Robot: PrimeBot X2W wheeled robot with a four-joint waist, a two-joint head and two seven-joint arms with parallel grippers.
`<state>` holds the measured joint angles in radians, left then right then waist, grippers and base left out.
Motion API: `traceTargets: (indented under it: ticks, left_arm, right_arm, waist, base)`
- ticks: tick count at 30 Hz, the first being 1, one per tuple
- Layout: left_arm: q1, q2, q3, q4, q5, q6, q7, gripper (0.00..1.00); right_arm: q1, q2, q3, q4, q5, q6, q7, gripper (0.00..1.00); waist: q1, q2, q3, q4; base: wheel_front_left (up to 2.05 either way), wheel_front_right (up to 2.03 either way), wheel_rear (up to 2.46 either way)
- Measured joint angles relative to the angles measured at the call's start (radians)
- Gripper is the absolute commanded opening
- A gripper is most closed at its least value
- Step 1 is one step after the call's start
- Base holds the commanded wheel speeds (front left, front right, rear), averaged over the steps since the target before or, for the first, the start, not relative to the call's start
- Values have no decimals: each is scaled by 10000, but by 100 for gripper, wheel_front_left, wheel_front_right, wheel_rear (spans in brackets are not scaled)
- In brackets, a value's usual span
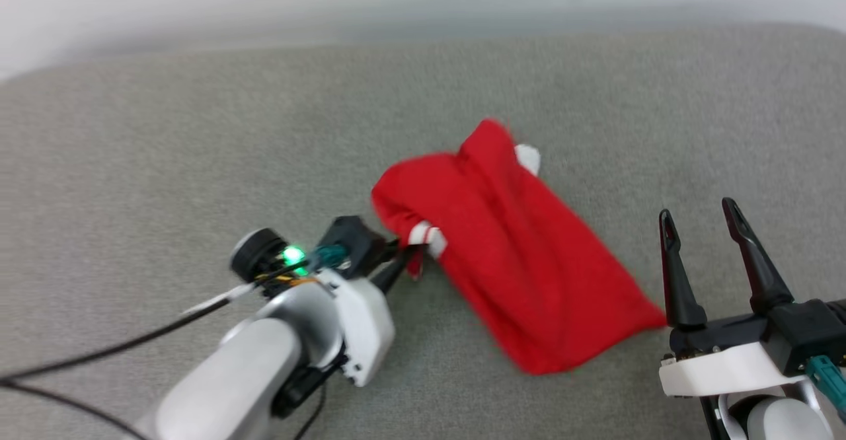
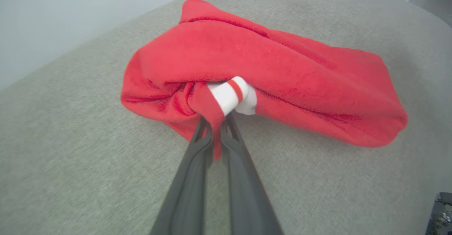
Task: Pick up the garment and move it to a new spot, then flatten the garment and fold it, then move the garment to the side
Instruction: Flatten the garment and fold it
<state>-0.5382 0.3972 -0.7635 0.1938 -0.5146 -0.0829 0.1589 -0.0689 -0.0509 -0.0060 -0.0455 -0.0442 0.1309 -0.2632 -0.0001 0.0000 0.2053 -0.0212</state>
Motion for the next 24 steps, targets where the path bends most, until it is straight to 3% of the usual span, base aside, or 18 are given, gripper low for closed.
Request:
traceTargets:
  ticks: [7, 11, 17, 18, 19, 24]
  left_arm:
    - [918, 1609, 677, -1448, 75, 535, -316, 0]
    - [1758, 2410, 750, -1680, -100, 573, -244, 0]
    - [2932, 2890, 303, -1285, -257, 416, -134, 0]
    - [3079, 2913, 207, -1122, -234, 420, -136, 47]
    - [3165, 2947, 113, -911, -102, 439, -153, 100]
    - [3242, 2761, 222, -29, 293, 1058, -915, 100]
  right_arm:
    - [217, -2, 63, 90, 151, 0, 0, 100]
    - [314, 0, 117, 96, 190, 2, 0, 100]
    - [382, 0, 104, 111, 194, 2, 0, 100]
    - [382, 0, 88, 113, 174, 2, 0, 100]
    - [383, -2, 77, 115, 169, 0, 0, 100]
    - [462, -2, 52, 157, 121, 2, 0, 100]
  waist:
    - [0, 0, -799, 371]
    - [-1, 0, -987, 529]
    - [0, 0, -1074, 613]
    - [-1, 0, -1080, 624]
    - [-1, 0, -1086, 630]
    - [0, 0, -1155, 695]
  base:
    - [0, 0, 0]
    - [0, 0, 0]
    - [0, 0, 0]
    - [0, 0, 0]
    - [0, 0, 0]
    - [0, 0, 0]
